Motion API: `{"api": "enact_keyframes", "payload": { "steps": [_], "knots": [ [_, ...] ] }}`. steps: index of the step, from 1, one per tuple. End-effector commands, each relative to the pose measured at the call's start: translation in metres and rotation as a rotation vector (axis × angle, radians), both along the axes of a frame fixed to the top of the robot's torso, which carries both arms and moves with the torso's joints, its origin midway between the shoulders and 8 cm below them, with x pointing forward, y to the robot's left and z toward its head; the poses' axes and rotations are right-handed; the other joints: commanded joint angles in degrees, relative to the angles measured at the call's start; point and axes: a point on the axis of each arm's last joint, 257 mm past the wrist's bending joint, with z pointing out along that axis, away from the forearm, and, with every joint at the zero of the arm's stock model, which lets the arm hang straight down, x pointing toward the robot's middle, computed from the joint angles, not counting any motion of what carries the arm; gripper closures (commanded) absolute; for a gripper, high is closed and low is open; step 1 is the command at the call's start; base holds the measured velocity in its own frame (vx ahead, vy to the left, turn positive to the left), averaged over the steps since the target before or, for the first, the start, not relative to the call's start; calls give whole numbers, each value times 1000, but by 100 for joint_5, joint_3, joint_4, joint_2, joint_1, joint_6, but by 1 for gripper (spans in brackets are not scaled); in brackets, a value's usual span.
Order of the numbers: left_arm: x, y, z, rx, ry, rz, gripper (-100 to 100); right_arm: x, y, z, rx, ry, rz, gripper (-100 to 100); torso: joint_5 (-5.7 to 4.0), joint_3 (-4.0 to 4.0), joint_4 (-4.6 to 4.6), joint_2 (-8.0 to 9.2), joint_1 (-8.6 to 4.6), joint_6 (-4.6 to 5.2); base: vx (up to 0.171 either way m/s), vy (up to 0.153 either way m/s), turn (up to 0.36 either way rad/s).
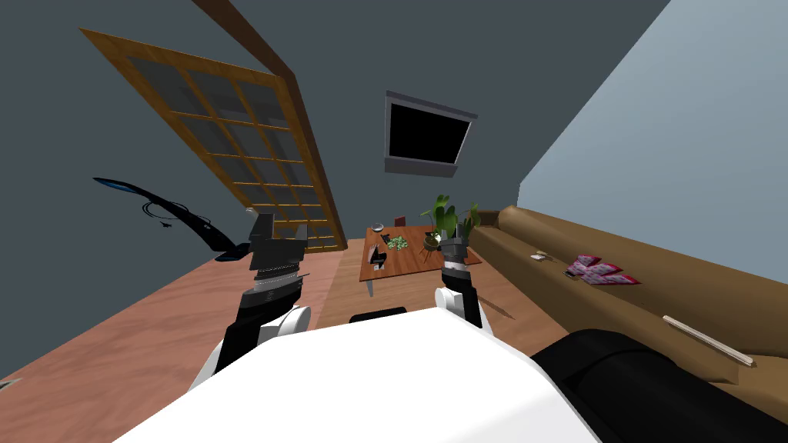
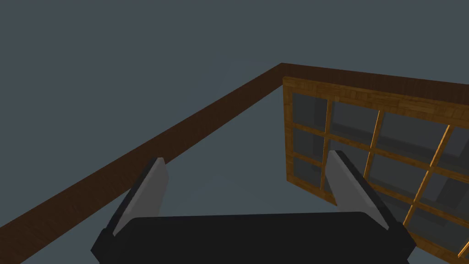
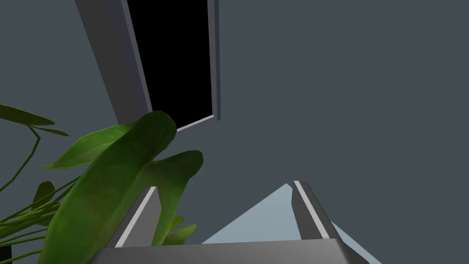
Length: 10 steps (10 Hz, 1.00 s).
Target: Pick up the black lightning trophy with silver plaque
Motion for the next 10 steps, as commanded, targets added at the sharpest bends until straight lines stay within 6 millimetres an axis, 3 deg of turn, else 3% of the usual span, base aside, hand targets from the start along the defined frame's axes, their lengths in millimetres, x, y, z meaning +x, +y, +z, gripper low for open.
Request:
{"api": "enact_keyframes", "payload": {
  "steps": [1,6,10],
  "knots": [
    [0,0,0,0,0,0,0,1,5,-2,-33,9,13,-100,0,0,0,0,0,0,-26,-25,-27],
    [0,0,0,0,0,0,0,3,33,-27,-184,77,63,-100,-7,22,9,38,-30,0,-86,-63,19],
    [0,0,0,0,0,0,0,6,63,-77,-326,189,111,-100,-4,13,5,21,-16,-2,-57,-37,164]
  ]
}}
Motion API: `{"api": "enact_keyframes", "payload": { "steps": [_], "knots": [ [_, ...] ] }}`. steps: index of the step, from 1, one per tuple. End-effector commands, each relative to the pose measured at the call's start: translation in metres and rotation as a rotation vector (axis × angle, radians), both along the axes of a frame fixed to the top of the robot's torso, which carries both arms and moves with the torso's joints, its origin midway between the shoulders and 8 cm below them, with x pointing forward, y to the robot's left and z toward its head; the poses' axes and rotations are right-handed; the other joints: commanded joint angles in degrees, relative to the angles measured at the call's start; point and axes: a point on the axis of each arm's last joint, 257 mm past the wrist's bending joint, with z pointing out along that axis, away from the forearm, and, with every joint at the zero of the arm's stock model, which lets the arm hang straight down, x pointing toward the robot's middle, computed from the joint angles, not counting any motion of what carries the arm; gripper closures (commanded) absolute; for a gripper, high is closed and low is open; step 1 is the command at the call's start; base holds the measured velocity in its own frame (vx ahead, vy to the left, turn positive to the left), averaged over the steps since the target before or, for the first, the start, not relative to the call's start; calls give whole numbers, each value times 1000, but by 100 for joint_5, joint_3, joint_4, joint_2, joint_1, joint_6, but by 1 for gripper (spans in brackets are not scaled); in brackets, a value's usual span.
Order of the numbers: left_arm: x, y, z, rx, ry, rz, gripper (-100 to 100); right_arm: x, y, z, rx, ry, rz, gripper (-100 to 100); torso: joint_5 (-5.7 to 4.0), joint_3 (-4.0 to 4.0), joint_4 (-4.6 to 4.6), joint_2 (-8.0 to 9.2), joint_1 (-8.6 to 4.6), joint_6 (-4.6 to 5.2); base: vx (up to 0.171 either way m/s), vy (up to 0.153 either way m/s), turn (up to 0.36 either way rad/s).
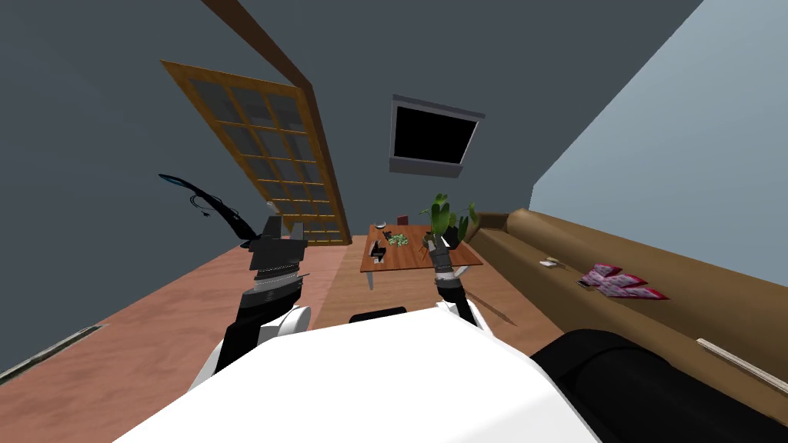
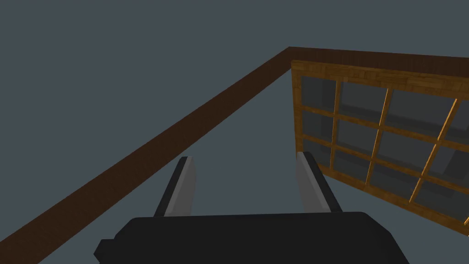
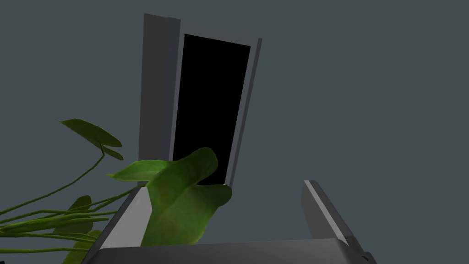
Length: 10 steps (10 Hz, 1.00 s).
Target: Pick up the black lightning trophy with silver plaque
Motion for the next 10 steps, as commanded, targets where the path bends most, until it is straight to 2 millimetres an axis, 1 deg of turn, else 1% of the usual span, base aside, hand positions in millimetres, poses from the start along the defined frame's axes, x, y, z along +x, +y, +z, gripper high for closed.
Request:
{"api": "enact_keyframes", "payload": {
  "steps": [1,2,4,5,6,8,9,10],
  "knots": [
    [0,0,0,0,0,0,0,-2,14,-29,-68,62,23,-100,0,0,0,0,0,0,-30,-13,346],
    [0,0,0,0,0,0,0,-4,21,-50,-111,109,41,-100,2,-2,-1,-3,6,-2,-18,-6,261],
    [0,0,0,0,0,0,0,-13,36,-101,-206,219,86,-100,3,-7,-3,-13,12,-1,-1,5,360],
    [0,0,0,0,0,0,0,-13,37,-101,-217,219,87,-100,3,-9,-4,-15,13,0,7,-2,116],
    [0,0,0,0,0,0,0,-22,44,-130,-272,281,115,-100,4,-10,-4,-18,11,4,11,6,271],
    [0,0,0,0,0,0,0,-46,55,-189,-369,410,177,-100,3,-13,-5,-22,11,0,19,8,426],
    [0,0,0,0,0,0,0,-47,56,-191,-389,411,184,-100,3,-15,-5,-26,14,-1,20,0,166],
    [0,0,0,0,0,0,0,-65,60,-222,-447,478,221,-100,4,-14,-5,-25,10,5,21,6,313]
  ]
}}
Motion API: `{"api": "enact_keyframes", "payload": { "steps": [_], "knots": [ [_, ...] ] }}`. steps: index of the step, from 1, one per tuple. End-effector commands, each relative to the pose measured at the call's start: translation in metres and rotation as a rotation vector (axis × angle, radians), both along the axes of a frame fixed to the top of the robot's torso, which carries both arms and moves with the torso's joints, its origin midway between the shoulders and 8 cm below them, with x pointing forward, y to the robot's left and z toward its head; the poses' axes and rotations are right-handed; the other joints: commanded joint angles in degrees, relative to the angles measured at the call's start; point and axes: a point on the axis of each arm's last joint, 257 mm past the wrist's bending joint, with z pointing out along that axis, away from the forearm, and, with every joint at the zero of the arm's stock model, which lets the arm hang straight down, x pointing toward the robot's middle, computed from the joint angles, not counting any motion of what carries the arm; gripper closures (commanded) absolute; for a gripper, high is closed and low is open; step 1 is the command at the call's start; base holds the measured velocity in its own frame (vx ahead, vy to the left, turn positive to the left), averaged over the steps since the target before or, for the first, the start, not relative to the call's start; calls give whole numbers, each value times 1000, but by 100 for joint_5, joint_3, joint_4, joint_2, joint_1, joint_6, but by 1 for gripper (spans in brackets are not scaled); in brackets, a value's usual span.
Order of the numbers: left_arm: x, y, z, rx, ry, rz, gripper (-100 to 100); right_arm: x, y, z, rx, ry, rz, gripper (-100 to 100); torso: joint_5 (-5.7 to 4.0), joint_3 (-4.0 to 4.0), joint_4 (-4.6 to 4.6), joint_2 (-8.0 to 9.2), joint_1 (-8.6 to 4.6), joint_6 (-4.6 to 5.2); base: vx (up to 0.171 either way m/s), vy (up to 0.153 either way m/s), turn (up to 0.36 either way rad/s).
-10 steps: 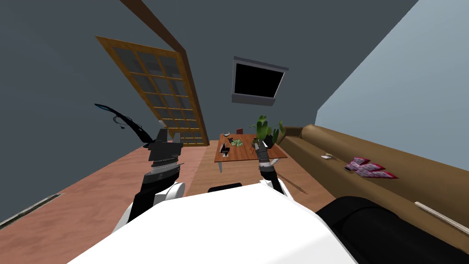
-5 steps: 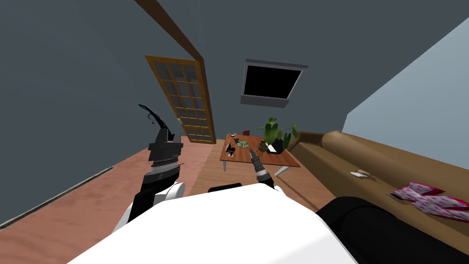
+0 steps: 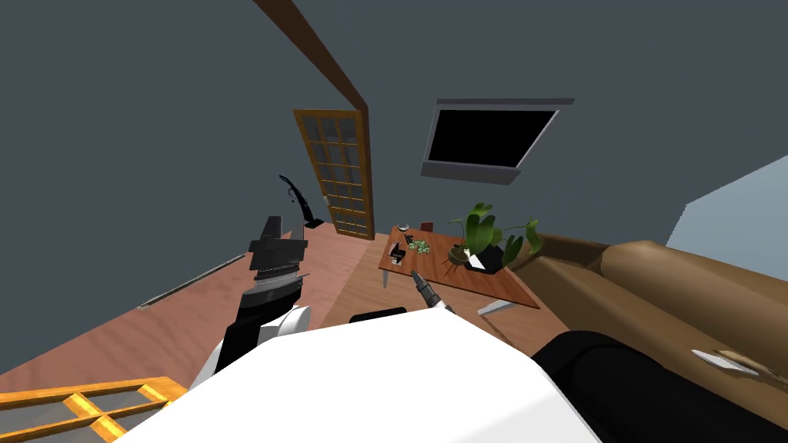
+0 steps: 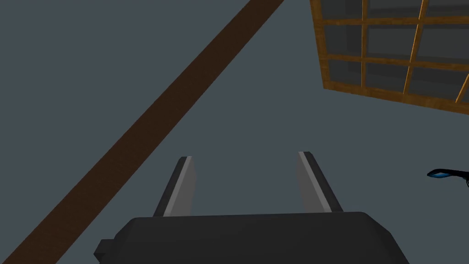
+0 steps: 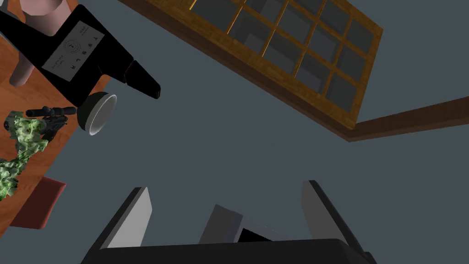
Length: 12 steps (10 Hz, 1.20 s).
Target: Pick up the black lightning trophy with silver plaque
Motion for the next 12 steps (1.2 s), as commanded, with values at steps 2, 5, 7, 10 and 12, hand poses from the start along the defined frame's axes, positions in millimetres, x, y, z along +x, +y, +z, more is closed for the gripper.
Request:
{"api": "enact_keyframes", "payload": {
  "steps": [2,5,7,10,12],
  "knots": [
    [0,0,0,0,0,0,0,-27,0,-47,-94,98,65,-100,-1,0,0,0,-2,4,22,1,256],
    [0,0,0,0,0,0,0,-77,-2,-108,-203,248,143,-100,-1,-3,-1,-5,-5,-1,35,-7,286],
    [0,0,0,0,0,0,0,-106,-6,-132,-279,312,205,-100,-2,-6,-2,-10,-7,4,40,-12,280],
    [0,0,0,0,0,0,0,-142,-17,-163,-346,400,253,-100,-1,-7,-2,-12,-9,2,46,-21,240],
    [0,0,0,0,0,0,0,-174,-27,-184,-409,467,305,-100,-2,-10,-3,-17,-6,2,55,-12,252]
  ]
}}
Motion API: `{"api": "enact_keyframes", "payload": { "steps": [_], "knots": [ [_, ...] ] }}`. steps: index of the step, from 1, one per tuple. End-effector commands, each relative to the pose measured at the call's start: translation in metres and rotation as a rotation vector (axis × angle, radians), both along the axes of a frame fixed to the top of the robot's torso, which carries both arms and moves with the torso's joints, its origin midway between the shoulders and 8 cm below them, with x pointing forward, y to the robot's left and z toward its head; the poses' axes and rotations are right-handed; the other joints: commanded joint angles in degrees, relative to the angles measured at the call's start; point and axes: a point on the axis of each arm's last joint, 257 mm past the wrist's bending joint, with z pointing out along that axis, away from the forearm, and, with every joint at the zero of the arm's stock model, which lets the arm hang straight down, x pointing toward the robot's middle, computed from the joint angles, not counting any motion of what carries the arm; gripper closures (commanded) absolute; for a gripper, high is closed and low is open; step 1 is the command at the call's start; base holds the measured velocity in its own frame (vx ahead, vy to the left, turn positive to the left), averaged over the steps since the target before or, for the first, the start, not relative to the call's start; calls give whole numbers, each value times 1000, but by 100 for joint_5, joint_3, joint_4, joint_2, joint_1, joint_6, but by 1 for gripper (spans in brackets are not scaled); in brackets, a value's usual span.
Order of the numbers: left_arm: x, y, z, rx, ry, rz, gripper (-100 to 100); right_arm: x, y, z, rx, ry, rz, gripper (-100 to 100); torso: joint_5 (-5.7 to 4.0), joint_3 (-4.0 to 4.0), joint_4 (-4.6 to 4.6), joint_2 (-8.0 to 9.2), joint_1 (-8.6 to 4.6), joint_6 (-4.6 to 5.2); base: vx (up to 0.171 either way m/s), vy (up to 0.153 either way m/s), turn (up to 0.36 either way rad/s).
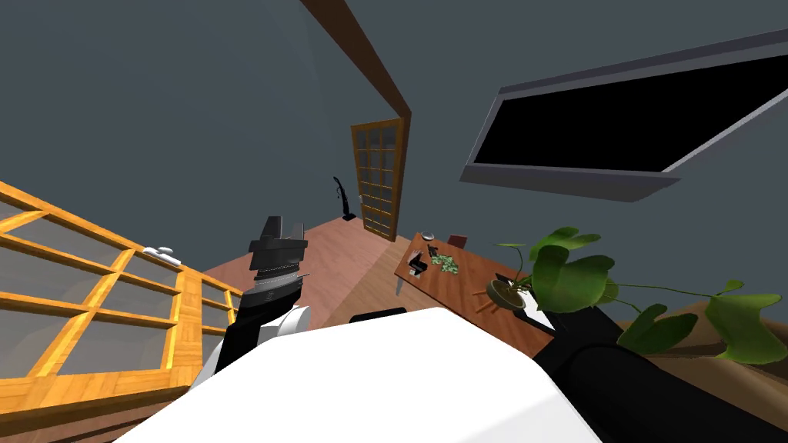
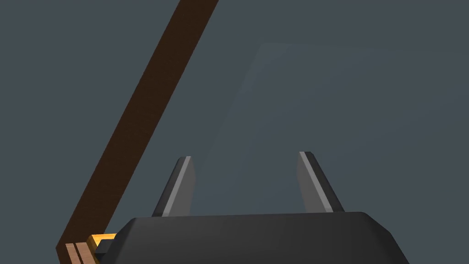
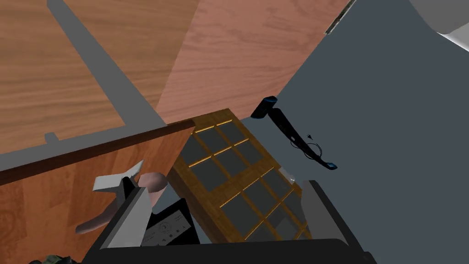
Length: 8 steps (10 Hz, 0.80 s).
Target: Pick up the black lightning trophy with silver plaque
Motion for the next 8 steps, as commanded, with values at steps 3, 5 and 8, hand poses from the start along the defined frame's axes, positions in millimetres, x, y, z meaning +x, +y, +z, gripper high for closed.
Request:
{"api": "enact_keyframes", "payload": {
  "steps": [3,5,8],
  "knots": [
    [0,0,0,0,0,0,0,-67,-28,-32,-127,138,113,-100,0,-2,-1,-3,-1,2,67,-16,312],
    [0,0,0,0,0,0,0,-121,-55,-51,-222,241,202,-100,-1,-10,-4,-19,-2,-2,126,-16,394],
    [0,0,0,0,0,0,0,-176,-99,-62,-338,347,310,-100,1,-11,-4,-19,7,-3,95,-13,403]
  ]
}}
